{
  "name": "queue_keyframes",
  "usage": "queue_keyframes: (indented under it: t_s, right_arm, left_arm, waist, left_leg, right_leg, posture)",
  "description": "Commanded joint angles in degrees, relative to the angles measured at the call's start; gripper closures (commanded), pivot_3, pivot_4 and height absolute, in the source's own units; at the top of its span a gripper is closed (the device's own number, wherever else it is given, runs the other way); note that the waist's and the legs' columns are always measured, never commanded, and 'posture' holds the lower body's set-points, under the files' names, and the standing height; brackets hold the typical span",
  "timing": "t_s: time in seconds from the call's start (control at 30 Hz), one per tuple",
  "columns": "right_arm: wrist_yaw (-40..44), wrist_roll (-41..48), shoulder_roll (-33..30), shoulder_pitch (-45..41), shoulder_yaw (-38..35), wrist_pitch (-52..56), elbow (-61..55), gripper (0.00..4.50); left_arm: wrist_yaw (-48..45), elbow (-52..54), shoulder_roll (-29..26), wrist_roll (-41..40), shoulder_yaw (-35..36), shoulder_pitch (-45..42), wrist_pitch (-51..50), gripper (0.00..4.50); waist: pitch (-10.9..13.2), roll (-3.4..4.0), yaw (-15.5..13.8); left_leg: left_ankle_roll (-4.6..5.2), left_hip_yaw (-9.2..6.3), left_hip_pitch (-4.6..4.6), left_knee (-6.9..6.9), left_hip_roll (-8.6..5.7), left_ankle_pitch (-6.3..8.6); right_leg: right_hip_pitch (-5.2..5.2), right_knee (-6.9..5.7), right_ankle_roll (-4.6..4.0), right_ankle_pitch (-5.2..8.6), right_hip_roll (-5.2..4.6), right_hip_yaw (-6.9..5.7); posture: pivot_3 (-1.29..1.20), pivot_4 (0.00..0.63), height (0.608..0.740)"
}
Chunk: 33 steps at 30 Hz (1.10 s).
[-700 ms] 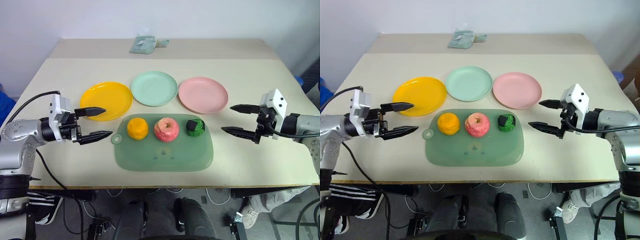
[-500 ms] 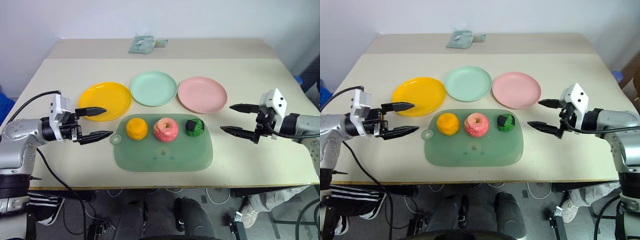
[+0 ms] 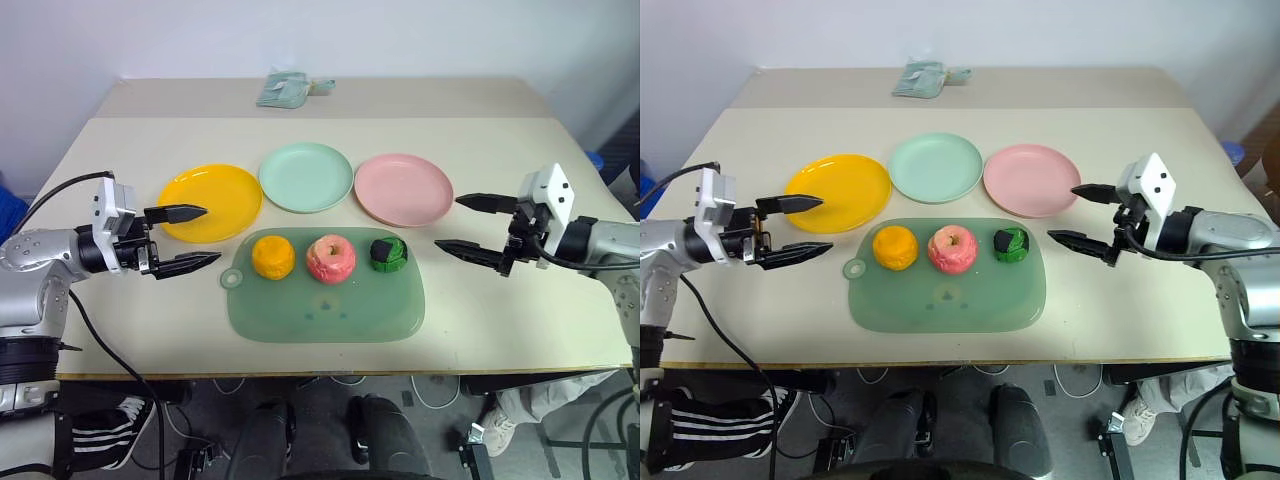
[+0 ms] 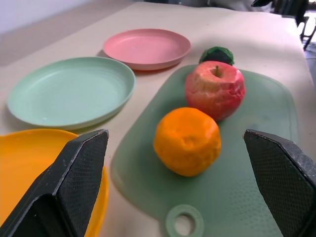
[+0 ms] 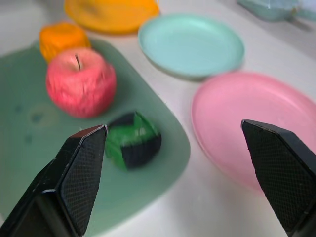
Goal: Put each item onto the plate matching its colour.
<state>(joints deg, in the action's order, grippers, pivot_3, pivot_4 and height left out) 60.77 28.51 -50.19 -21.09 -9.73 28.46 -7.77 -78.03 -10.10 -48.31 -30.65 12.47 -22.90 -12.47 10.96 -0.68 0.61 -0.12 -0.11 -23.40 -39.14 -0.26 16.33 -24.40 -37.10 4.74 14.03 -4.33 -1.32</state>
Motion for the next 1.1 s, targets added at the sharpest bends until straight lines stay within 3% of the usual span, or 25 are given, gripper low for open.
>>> queue_keyframes:
  t_s: [0.03,0.33,0.57,1.1]
  right_arm:
    - [-0.47,2.26,0.66,-2.40,0.13,2.19,-2.75,0.06]
    - [-1.72,6.18,1.51,-5.27,1.58,8.53,-7.86,0.06]
    - [0.36,8.35,-1.07,-2.82,0.72,10.65,-12.77,0.06]
    - [-2.13,20.47,-2.40,-4.51,-2.57,19.82,-18.92,0.06]
  left_arm:
    - [0.04,2.72,-2.10,-1.57,2.51,-0.27,-1.29,0.00]
    - [0.90,4.59,-2.71,-2.09,3.27,2.41,-2.33,0.00]
    - [0.78,2.94,-2.18,-0.65,1.23,0.58,-1.70,0.00]
    - [1.43,-3.19,7.18,4.45,-9.50,-6.66,-1.74,0.00]
  waist:
    - [0.00,0.00,0.00]
    - [0.00,0.00,-0.01]
    - [0.00,0.00,-0.22]
    - [-0.01,-0.02,0.02]
  left_leg:
    - [0.00,0.00,-0.01,0.00,0.00,0.00]
    - [0.00,0.00,-0.01,0.00,0.00,0.00]
    - [0.00,-0.01,-0.02,0.00,0.00,0.00]
    - [0.01,-0.01,0.01,-0.04,0.05,-0.01]
  right_leg:
    - [0.00,0.01,0.00,0.00,0.00,0.00]
    - [0.00,0.00,0.01,0.00,0.00,0.00]
    - [0.00,0.02,0.01,0.00,-0.01,-0.01]
    - [0.02,-0.04,0.02,-0.01,0.23,0.02]
  posture:
    - [0.00,0.150,0.736]
    - [0.00,0.150,0.736]
    - [0.00,0.150,0.736]
    - [0.00,0.150,0.736]
